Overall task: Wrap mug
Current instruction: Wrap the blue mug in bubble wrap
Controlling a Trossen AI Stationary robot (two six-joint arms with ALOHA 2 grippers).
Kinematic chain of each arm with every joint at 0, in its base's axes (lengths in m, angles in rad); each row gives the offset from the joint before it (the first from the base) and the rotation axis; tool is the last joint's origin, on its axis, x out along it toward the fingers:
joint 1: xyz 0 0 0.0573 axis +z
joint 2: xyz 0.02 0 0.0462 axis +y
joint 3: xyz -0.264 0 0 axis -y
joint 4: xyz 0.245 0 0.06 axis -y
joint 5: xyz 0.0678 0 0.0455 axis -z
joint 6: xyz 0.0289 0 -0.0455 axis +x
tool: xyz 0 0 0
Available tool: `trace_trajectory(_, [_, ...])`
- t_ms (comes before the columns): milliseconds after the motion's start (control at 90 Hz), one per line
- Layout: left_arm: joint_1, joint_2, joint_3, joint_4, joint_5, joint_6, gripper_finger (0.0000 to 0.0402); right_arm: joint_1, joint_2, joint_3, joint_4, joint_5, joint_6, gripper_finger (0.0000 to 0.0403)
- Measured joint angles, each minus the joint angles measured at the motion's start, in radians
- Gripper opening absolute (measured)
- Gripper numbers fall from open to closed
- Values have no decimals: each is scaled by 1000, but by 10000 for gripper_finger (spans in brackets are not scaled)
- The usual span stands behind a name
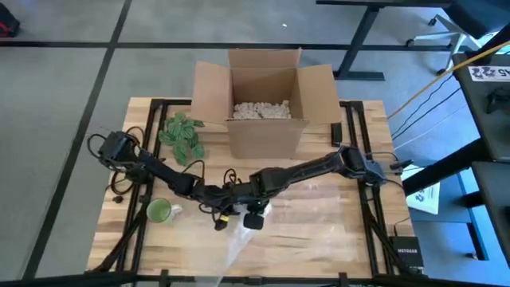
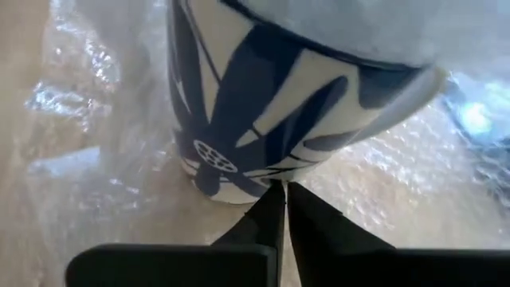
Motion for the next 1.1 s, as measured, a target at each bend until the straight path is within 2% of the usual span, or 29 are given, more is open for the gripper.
trace_trajectory(589, [26,-29,23,-32,27,37,0,25,-104,-1,-27,79,42,0])
trace_trajectory(800, [23,-171,23,-230,29,35,0,25,-91,-1,-14,79,36,0])
trace_trajectory(1100, [-33,-429,23,-372,-19,82,0,25,-91,0,19,97,18,0])
